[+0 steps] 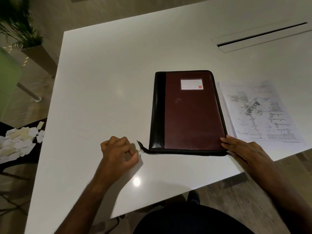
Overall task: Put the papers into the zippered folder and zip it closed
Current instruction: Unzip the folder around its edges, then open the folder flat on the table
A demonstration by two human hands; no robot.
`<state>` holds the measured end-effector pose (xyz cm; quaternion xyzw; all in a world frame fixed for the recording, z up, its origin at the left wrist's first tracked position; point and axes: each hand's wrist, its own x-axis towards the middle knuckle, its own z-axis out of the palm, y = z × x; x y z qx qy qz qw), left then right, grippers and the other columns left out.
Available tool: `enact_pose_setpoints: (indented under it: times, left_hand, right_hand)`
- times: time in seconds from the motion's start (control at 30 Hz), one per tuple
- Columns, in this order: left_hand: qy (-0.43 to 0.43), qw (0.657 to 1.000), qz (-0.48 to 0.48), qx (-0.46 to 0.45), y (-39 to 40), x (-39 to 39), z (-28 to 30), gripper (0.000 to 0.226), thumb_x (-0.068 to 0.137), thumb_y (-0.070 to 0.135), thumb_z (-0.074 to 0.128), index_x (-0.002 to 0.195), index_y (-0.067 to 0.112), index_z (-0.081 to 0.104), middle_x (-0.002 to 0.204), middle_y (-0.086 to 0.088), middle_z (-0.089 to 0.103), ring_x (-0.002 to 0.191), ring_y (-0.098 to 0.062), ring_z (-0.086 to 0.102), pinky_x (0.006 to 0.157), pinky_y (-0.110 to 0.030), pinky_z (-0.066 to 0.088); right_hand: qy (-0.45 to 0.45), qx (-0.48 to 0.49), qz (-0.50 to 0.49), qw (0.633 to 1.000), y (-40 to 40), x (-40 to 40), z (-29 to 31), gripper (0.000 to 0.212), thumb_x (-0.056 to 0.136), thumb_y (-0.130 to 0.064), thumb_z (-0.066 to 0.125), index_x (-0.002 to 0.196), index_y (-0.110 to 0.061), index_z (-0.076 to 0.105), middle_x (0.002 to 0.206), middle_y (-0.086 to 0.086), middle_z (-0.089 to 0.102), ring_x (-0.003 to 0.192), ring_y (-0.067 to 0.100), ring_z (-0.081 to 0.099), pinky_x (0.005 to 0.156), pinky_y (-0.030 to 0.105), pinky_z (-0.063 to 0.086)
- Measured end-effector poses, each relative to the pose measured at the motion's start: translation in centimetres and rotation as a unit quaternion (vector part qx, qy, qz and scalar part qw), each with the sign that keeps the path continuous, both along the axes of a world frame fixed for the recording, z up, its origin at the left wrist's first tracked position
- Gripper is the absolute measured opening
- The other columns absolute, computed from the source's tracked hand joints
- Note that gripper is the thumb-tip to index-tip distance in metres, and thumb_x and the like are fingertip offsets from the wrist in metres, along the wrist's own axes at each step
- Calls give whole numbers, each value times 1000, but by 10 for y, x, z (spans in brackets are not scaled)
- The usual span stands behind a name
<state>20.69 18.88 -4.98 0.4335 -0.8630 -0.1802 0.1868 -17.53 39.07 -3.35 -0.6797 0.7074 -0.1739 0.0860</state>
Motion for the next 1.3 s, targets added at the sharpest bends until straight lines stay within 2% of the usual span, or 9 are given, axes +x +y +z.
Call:
enact_pose_setpoints:
  times: [0.13,0.23,0.47,0.6,0.8,0.97,1.07,1.2,1.3]
  left_hand:
    - [16,999,-17,42,-10,2,3,15,79,37,68,71,35,56,90,13,60,100,-9,52,97,-20,20]
    - [28,998,-23,59,-18,2,7,11,82,39,56,74,33,60,93,14,63,102,-9,52,95,-25,24]
    - [258,943,90,189,-45,-40,3,9,93,23,63,100,18,65,106,3,64,91,-16,66,78,-36,55]
    - [268,938,81,204,-66,-83,6,18,91,28,71,109,33,69,112,12,66,94,-6,66,75,-21,53]
    - [224,945,77,224,-96,-137,13,44,97,30,66,139,25,55,132,14,49,110,2,56,73,-1,43]
    - [232,944,55,230,-113,-161,11,35,97,24,67,121,48,62,121,30,57,111,4,60,85,-9,47]
    - [184,955,70,223,-121,-166,1,48,96,27,68,142,18,55,140,3,54,126,-12,55,108,-34,48]
    - [173,959,83,210,-122,-167,0,55,95,28,70,144,12,53,139,-1,50,126,-17,54,105,-32,47]
    - [174,955,82,225,-126,-166,5,48,94,33,70,137,15,59,132,5,53,122,-18,58,104,-33,49]
  right_hand:
    - [53,-55,21,997,5,0,-6,38,112,-13,43,124,5,74,135,22,69,125,47,64,89,39,52]
    - [50,-53,-2,997,7,-1,-11,41,87,1,60,125,5,74,136,23,69,118,45,71,93,44,55]
    - [-52,-94,-124,986,-13,-5,-17,42,101,-28,48,131,-8,70,113,9,68,102,32,65,94,45,44]
    - [-88,-70,-206,972,-45,-5,-13,48,109,-47,50,141,-13,61,118,1,61,110,15,52,102,39,37]
    - [-122,20,-287,950,-94,-12,-2,59,104,-52,55,150,-14,55,131,13,60,125,34,53,111,54,40]
    - [-117,52,-300,945,-113,-17,4,51,101,-51,61,141,-20,64,132,15,61,127,36,52,110,54,41]
    - [-150,38,-310,938,-113,-21,2,52,98,-53,64,138,-20,66,129,10,61,126,31,54,110,53,44]
    - [-363,-8,-308,880,-116,-24,4,41,98,-48,70,129,-20,71,128,6,66,119,25,67,102,54,57]
    - [-394,-53,-310,864,-122,-23,18,30,100,-44,69,118,-21,75,109,-2,77,94,13,77,78,34,62]
